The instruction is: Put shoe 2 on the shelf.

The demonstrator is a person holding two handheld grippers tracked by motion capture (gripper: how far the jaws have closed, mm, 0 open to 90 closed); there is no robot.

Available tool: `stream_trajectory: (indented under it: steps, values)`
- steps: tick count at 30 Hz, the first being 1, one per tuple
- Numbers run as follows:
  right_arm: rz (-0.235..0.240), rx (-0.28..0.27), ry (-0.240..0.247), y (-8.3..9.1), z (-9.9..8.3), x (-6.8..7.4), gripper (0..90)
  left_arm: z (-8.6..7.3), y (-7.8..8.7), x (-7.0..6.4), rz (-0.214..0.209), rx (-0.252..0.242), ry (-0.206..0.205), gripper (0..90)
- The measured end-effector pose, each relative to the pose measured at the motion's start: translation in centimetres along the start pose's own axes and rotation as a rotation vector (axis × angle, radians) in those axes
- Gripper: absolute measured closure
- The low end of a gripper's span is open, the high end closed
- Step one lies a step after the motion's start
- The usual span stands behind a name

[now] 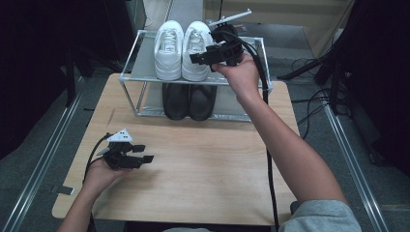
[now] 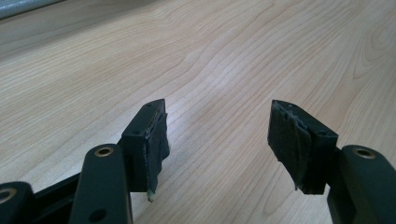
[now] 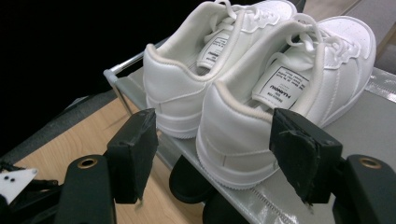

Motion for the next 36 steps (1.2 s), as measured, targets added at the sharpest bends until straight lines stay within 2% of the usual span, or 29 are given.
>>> stream_trajectory:
  steps: [6,12,24,29,32,36]
  values:
    - [0.018,-0.015,0.018,1.2,-1.0,0.4,33.0,-0.1,0.1,0.2,0.005,0.003,0.004,38.1]
    - [0.045,-0.023,0.011,2.3,-2.3,0.7,32.3,-0.1,0.2,0.2,0.010,0.006,0.002,38.0]
    - [0.099,-0.015,0.027,3.1,-6.1,1.3,31.7,-0.3,0.1,0.3,0.019,0.018,0.002,37.9]
    - [0.131,-0.021,0.000,3.6,-7.9,1.3,31.3,-0.3,0.1,0.1,0.024,0.020,-0.013,37.8]
    - [0.131,-0.015,0.026,4.0,-8.9,1.2,31.3,-0.4,0.0,0.0,0.021,0.024,-0.021,37.8]
    - [0.136,-0.027,0.014,4.5,-10.1,0.9,30.9,-0.4,0.0,0.0,0.024,0.026,-0.027,37.9]
Point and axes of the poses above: each handheld gripper's, and its own axes: y roughly backward along the jaws, z roughly out of its top, x roughly to its left, the point moved 7 cm from there along -y, roughly forward along the jaws, and after that the axes turned 14 degrees about -x, right-handed, at the moved point
